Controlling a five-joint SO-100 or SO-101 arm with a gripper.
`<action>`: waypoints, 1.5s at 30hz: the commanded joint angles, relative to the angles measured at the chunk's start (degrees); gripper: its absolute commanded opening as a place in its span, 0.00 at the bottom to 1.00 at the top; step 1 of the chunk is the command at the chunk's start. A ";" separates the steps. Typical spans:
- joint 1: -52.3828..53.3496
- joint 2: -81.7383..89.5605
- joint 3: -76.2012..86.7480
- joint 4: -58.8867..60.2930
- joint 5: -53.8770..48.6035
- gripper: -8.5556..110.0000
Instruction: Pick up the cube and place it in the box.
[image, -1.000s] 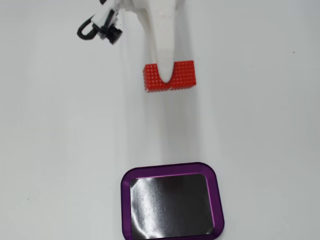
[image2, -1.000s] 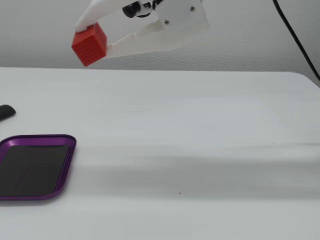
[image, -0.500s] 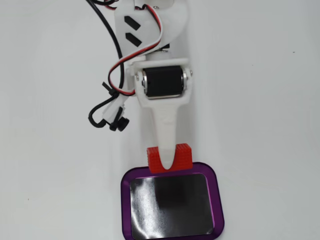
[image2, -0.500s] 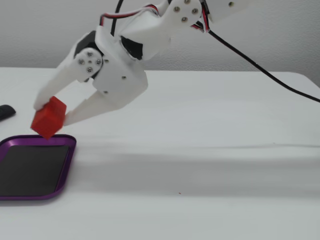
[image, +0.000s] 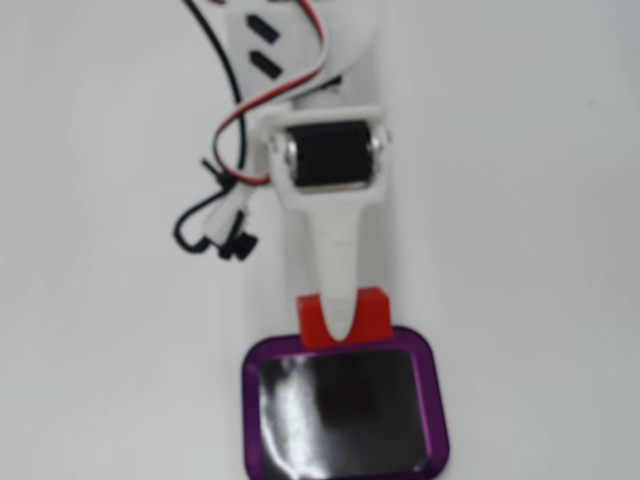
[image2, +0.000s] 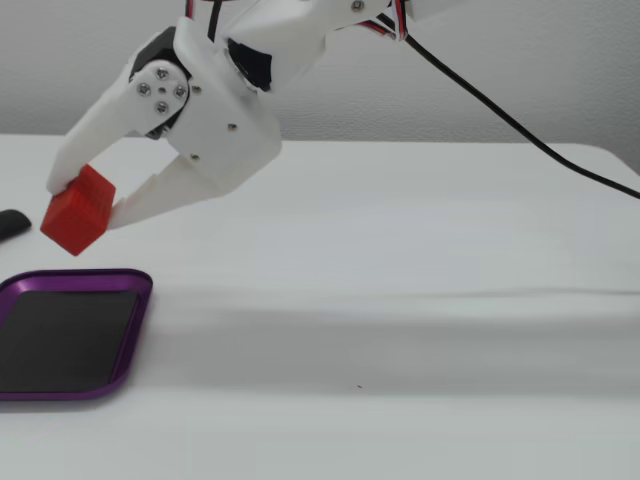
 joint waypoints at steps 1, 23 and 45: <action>-2.11 0.79 -2.46 2.02 0.18 0.07; -2.29 -2.99 -2.99 1.41 0.18 0.10; -2.90 -1.32 -4.83 16.35 0.44 0.22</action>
